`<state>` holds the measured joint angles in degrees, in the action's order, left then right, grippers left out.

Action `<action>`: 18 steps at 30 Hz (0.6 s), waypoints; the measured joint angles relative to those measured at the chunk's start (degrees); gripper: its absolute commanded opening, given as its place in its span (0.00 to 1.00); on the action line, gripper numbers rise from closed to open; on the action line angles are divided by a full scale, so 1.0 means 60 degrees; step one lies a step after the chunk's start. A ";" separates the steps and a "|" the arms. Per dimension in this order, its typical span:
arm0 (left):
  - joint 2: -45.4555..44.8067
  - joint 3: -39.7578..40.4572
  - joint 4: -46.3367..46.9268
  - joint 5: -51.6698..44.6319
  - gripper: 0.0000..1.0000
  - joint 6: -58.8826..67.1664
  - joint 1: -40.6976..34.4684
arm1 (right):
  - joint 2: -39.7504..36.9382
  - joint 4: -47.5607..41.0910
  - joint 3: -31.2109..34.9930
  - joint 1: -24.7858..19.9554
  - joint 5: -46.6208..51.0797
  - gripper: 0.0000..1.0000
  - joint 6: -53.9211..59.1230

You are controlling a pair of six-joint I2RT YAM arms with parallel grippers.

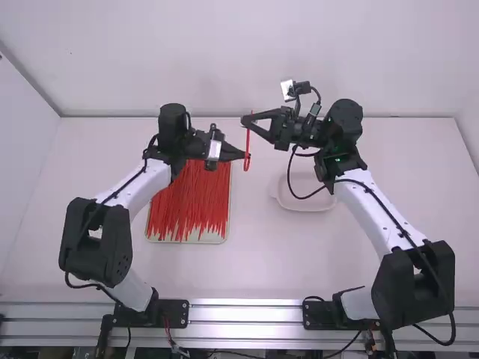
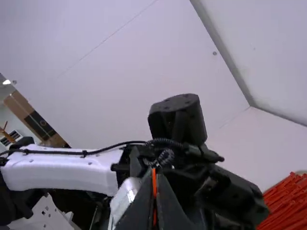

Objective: Fasten the cable tie

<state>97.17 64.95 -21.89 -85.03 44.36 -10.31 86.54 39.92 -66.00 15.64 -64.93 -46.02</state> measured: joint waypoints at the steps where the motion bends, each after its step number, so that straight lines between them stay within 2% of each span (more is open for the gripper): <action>1: 0.0000 -0.0153 -0.0066 0.0073 0.02 0.0004 0.0000 | 0.0000 -0.0004 0.0000 0.0000 0.0004 0.00 -0.0011; 6: -0.0004 -0.0707 -0.0120 0.0273 0.02 0.0000 -0.0007 | 0.0007 -0.0033 0.0000 -0.0004 -0.0022 0.00 -0.0018; 18: -0.0029 -0.0980 -0.0299 0.0288 0.02 -0.0004 -0.0007 | 0.0011 -0.0004 0.0000 0.0018 -0.0051 0.00 -0.0015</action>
<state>96.99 59.07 -23.68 -83.31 44.34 -10.35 86.61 39.90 -66.00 15.75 -65.23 -46.11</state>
